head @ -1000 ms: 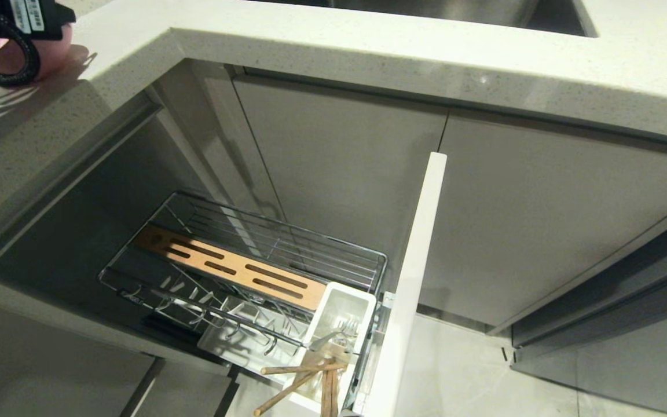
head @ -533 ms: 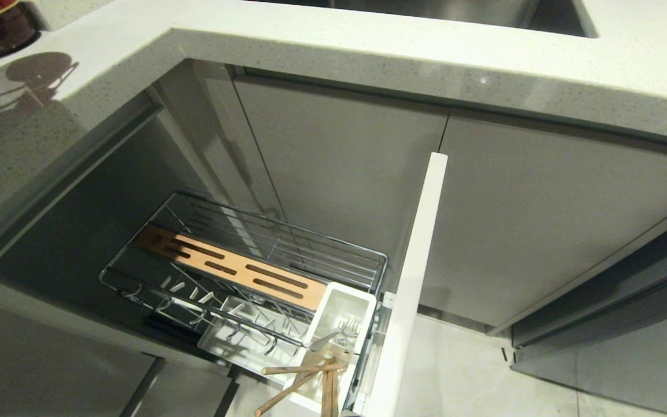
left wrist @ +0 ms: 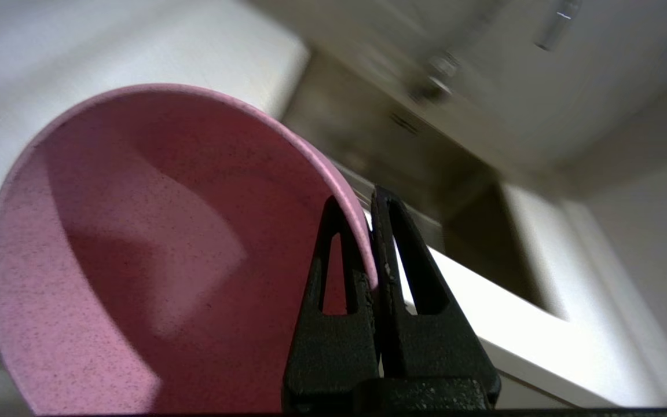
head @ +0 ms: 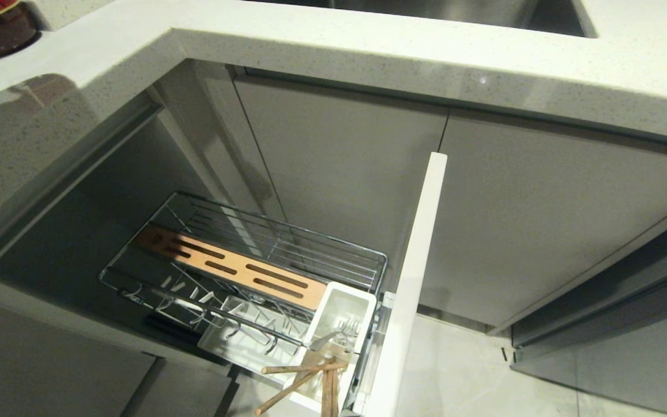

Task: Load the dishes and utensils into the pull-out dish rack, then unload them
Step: Pick up the bowl and place it in the cupboard

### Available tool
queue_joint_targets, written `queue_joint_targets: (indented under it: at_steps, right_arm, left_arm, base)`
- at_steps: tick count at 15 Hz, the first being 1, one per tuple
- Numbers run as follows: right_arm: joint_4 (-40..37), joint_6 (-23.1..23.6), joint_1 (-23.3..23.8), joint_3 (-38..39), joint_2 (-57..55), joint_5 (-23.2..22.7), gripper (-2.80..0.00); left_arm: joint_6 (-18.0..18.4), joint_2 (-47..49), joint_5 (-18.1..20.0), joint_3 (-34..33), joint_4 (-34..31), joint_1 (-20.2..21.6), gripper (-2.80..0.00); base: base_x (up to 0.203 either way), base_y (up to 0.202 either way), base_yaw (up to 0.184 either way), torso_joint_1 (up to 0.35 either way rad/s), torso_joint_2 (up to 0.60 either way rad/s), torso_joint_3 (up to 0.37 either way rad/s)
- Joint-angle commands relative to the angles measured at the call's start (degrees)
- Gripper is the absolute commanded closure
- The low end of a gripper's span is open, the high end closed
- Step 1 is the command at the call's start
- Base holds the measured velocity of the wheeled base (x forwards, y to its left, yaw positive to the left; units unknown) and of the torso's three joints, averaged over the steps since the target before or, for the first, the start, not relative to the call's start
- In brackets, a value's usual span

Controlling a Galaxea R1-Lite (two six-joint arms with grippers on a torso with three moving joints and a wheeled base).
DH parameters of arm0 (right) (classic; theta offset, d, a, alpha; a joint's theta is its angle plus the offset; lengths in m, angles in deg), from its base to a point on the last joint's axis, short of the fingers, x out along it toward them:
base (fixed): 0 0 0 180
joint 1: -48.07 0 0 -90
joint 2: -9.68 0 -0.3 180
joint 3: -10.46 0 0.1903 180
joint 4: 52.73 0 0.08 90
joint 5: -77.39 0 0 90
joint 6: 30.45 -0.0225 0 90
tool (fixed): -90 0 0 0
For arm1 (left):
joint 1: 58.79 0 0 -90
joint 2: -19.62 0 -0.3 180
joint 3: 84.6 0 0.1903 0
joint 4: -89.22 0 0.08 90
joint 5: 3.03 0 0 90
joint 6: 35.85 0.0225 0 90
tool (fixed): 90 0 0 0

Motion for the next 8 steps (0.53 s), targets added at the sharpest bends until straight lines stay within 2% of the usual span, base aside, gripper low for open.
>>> queue_joint_targets:
  at_steps: [1,3,4,6,8]
  right_arm:
    - [0.0,0.0,0.0,1.5,0.0,0.0,0.00]
    - [0.0,0.0,0.0,1.5,0.0,0.0,0.00]
    - [0.0,0.0,0.0,1.5,0.0,0.0,0.00]
    - [0.0,0.0,0.0,1.5,0.0,0.0,0.00]
    - [0.0,0.0,0.0,1.5,0.0,0.0,0.00]
  left_arm:
    - [-15.7,-4.8,2.6,-9.7,2.5,-3.1,0.00]
    - [-24.0,-6.8,5.7,-18.9,8.0,-4.2,0.00]
    - [-26.9,-7.3,6.4,-23.5,11.7,-4.4,0.00]
    - [-30.3,-7.8,7.1,-34.4,21.9,-4.6,0.00]
    - [-31.6,-8.0,7.4,-44.5,32.7,-4.7,0.00]
  base:
    - [0.000,0.000,0.000,0.000,0.00,0.000]
    - [0.000,0.000,0.000,0.000,0.00,0.000]
    - [0.000,0.000,0.000,0.000,0.00,0.000]
    - [0.000,0.000,0.000,0.000,0.00,0.000]
    - [0.000,0.000,0.000,0.000,0.00,0.000]
